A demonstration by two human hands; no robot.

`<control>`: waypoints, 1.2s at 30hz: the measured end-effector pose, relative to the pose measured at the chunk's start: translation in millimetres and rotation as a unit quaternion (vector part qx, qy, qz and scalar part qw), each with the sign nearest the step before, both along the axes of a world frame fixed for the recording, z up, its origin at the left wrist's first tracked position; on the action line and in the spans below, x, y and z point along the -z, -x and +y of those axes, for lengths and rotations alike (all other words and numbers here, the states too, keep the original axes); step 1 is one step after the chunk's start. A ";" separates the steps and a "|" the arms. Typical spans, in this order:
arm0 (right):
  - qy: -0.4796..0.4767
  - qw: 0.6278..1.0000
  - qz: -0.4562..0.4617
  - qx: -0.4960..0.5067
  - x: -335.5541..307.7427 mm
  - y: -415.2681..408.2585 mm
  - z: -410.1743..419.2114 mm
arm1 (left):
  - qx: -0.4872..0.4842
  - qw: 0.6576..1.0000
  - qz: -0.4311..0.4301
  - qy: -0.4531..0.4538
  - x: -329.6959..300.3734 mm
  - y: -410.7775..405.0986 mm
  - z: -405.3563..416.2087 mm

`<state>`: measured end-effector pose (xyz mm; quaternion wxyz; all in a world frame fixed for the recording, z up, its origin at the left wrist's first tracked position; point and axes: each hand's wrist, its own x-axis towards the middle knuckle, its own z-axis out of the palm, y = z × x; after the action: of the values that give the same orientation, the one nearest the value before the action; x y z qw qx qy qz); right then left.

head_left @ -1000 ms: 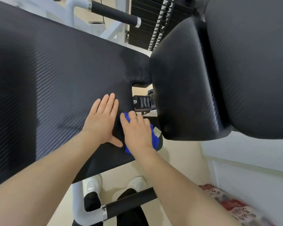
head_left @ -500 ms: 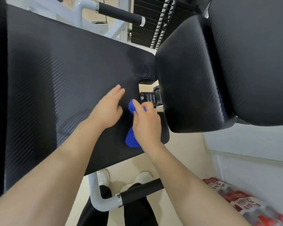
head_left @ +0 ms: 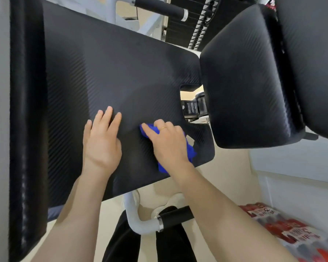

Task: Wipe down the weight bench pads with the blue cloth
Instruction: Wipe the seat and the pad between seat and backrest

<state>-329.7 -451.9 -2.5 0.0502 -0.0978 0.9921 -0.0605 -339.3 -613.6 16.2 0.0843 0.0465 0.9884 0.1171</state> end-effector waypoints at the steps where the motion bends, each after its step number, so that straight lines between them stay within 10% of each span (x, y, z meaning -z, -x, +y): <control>1: -0.022 0.999 -0.038 0.025 -1.3 3.4 10.7 | 0.027 0.999 -0.005 0.032 2.9 -0.2 1.1; 11: 0.087 0.995 -0.017 -0.037 -1.2 -7.5 -26.4 | 0.071 0.987 -0.086 0.119 -3.9 -0.5 7.6; 15: 0.019 0.999 0.032 0.019 20.0 -8.3 31.5 | 0.062 0.985 -0.108 0.121 -2.9 6.3 24.1; 22: -0.214 0.961 -0.151 0.086 22.3 -28.6 91.3 | 0.103 0.982 -0.099 0.127 3.9 27.7 72.5; 30: -0.307 0.945 -0.068 -0.087 -71.7 0.1 125.5 | 0.206 0.969 -0.135 -0.022 -29.6 19.0 138.3; 36: -0.324 0.944 0.044 0.045 -118.9 1.8 157.9 | 0.209 0.969 -0.108 -0.080 -65.9 25.2 161.5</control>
<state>-331.5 -294.1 116.4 0.0331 -0.0344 0.9627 0.2664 -364.5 -452.1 82.1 0.2092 0.2459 0.9292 0.1797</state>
